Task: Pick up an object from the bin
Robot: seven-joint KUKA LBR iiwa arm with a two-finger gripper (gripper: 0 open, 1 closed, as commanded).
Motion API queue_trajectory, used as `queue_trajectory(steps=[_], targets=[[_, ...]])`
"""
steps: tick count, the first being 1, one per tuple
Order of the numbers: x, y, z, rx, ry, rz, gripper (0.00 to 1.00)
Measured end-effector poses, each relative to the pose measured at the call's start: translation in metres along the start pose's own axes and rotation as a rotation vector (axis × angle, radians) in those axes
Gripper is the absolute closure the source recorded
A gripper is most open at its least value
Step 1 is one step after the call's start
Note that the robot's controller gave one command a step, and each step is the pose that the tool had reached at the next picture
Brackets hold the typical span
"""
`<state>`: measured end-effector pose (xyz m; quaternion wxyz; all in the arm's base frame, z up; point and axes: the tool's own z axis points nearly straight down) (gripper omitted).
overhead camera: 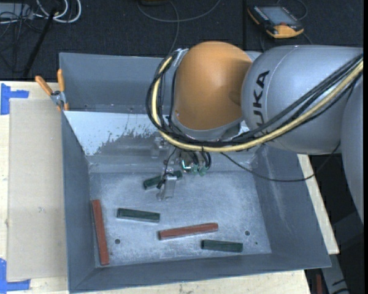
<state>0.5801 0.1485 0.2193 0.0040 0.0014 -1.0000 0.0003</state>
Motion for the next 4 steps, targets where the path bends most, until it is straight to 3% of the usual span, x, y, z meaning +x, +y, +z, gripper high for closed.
queue_trajectory(steps=[1,2,3,4], targets=[[0.042,-0.032,0.150,0.000,0.000,-0.234,0.00],[-0.004,0.034,0.148,-0.001,-0.011,-0.277,0.00],[-0.004,0.031,0.146,0.000,-0.007,-0.270,1.00],[-0.003,0.067,-0.008,-0.002,-0.019,-0.369,1.00]])
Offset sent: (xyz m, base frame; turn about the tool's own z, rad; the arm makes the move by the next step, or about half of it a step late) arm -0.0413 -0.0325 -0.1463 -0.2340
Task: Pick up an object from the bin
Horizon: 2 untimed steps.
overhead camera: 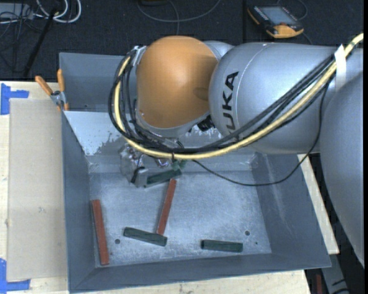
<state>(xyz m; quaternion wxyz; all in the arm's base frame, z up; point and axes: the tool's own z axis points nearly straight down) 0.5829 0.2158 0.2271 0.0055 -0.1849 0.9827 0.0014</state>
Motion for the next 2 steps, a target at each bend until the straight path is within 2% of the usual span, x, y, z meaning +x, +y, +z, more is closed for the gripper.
queue_trajectory(steps=[1,2], targets=[[0.0981,0.0095,0.0684,0.000,0.024,-0.019,1.00],[0.0941,0.0086,0.0653,0.000,0.013,-0.016,0.00]])
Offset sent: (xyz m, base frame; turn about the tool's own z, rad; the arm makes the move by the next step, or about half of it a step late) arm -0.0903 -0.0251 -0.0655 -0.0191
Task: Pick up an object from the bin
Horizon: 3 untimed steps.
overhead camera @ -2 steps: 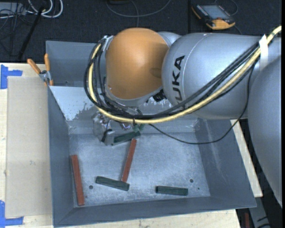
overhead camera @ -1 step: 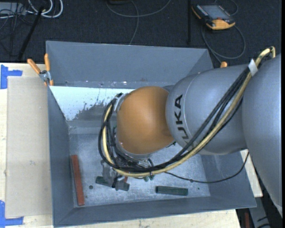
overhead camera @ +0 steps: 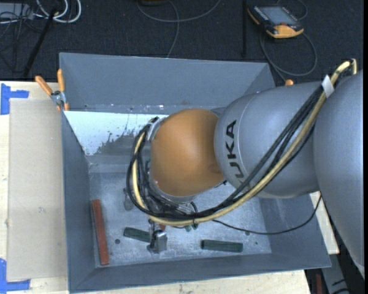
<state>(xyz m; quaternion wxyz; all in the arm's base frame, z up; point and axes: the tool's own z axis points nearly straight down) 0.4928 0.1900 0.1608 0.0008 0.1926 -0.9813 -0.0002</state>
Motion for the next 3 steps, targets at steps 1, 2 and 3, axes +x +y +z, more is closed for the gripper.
queue_trajectory(steps=[1,2,3], targets=[[0.0001,-0.0363,0.0960,0.001,0.007,0.012,0.00],[-0.0022,-0.0304,0.0915,0.000,-0.001,-0.084,0.00],[-0.0023,-0.0310,0.0912,0.000,0.000,-0.080,1.00]])
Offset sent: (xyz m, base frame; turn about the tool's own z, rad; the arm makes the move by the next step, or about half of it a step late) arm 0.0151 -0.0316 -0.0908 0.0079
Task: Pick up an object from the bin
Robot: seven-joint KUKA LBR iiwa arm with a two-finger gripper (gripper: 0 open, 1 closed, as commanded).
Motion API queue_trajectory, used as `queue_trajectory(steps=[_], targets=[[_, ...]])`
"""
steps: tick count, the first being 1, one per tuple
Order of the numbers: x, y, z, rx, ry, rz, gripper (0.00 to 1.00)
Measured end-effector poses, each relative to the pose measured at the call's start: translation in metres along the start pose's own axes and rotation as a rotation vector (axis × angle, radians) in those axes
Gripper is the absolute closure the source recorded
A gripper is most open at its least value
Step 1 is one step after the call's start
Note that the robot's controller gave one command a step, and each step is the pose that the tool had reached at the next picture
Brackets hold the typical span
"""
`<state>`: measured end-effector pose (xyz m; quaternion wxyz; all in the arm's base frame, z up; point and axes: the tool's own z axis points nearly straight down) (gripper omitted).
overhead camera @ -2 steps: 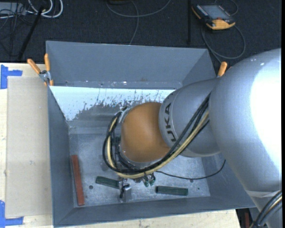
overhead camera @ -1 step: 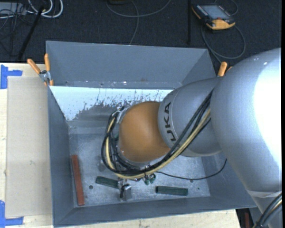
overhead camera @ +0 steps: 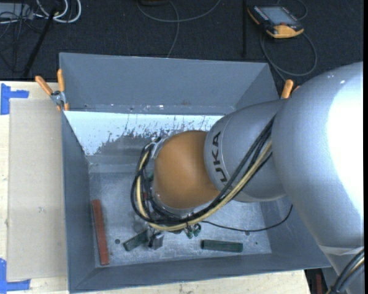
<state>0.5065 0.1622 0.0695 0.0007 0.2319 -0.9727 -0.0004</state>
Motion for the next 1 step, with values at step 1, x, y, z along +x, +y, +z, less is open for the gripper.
queue_trajectory(steps=[1], targets=[[-0.0032,-0.0001,-0.1394,0.002,-0.010,0.020,1.00]])
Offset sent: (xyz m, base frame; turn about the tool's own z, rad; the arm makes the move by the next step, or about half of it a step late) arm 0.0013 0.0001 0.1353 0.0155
